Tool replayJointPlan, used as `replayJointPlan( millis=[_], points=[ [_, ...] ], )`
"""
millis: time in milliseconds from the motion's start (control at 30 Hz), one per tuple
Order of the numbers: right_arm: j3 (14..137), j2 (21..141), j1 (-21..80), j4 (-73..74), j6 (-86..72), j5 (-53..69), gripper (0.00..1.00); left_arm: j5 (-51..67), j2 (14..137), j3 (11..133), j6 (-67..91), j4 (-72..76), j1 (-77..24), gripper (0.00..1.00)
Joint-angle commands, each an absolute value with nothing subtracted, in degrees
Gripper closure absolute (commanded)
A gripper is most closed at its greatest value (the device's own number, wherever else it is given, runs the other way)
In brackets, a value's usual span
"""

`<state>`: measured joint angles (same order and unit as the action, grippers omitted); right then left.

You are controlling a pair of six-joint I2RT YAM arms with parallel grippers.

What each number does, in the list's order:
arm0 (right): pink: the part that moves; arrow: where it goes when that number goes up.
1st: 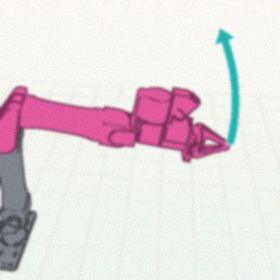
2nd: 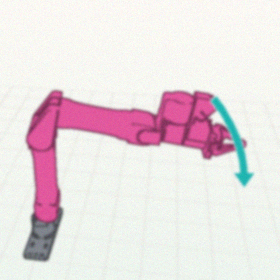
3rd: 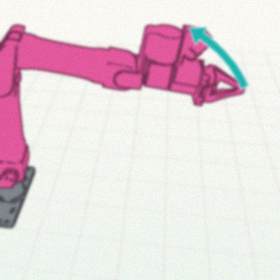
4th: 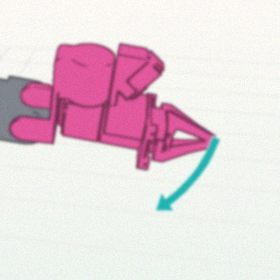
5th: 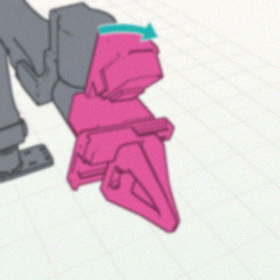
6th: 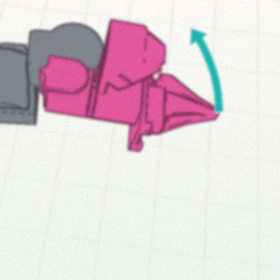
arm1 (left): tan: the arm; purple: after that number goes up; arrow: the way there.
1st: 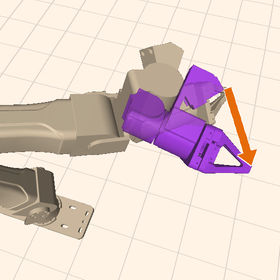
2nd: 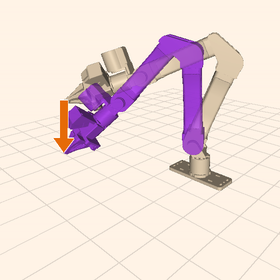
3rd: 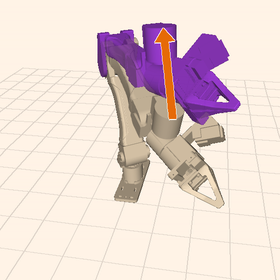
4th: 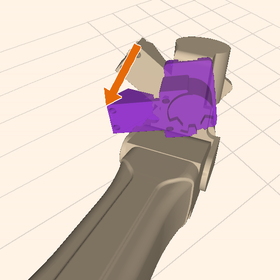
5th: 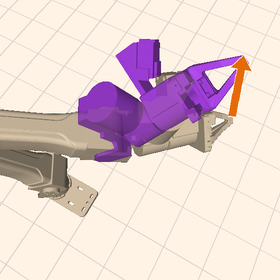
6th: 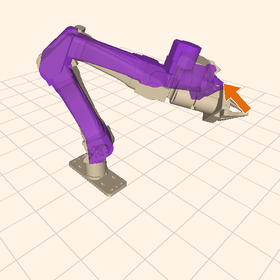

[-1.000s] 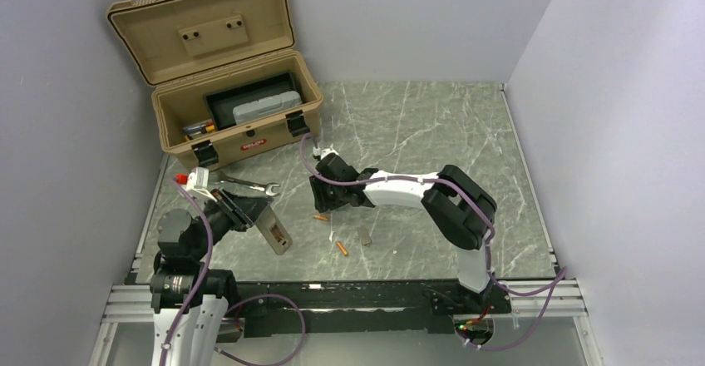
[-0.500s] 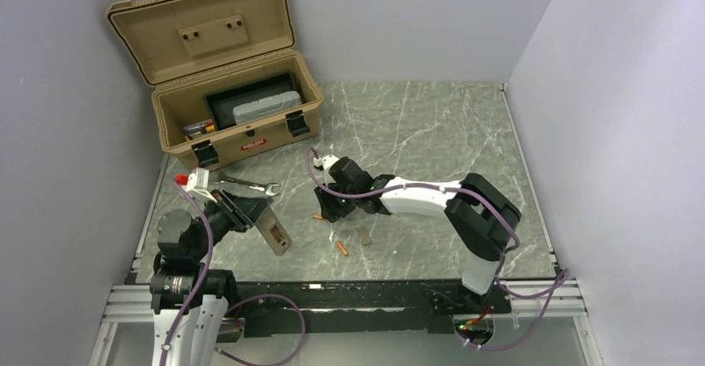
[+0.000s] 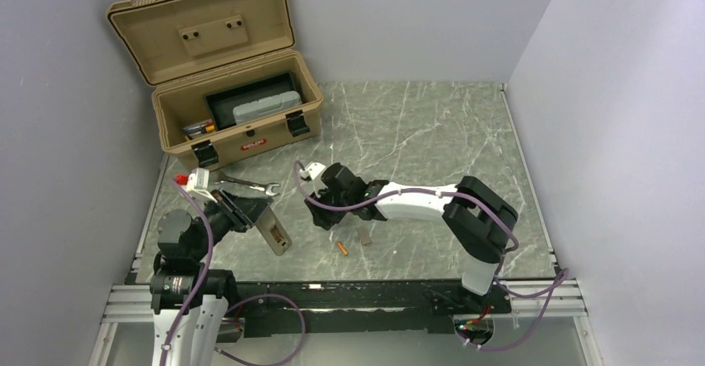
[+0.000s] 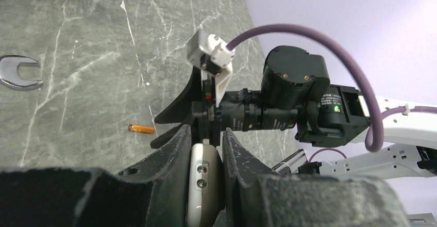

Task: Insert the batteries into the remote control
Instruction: Pick up the battery from the center of the board.

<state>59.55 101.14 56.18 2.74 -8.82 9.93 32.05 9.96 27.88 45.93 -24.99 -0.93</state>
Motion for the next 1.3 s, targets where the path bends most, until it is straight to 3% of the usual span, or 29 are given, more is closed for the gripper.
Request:
replayJointPlan(
  millis=[0,467,1000,1133,1200,1267],
  points=[
    [63.17,103.78,58.41,4.30,-4.47,5.47,0.50,31.91,9.49,29.57,45.07,-23.89,-0.68,1.00],
    [64.00,105.86,59.12,5.78,-1.96,-1.65,0.52,31.47,9.01,29.70,44.42,-24.93,-0.70,1.00],
    [63.88,108.22,59.42,6.56,-1.03,0.30,0.70,30.59,9.32,30.76,42.98,-26.29,-0.70,1.00],
    [64.36,108.72,59.46,6.69,-1.35,1.54,0.80,30.68,8.94,30.44,43.37,-26.31,-0.70,1.00],
    [64.52,108.85,59.43,6.84,-2.30,1.59,0.97,31.01,8.64,29.81,43.94,-25.79,-0.70,1.00],
    [64.43,108.49,59.29,7.09,-3.52,0.72,1.00,31.21,8.36,29.05,44.64,-25.37,-0.70,1.00]
  ],
)
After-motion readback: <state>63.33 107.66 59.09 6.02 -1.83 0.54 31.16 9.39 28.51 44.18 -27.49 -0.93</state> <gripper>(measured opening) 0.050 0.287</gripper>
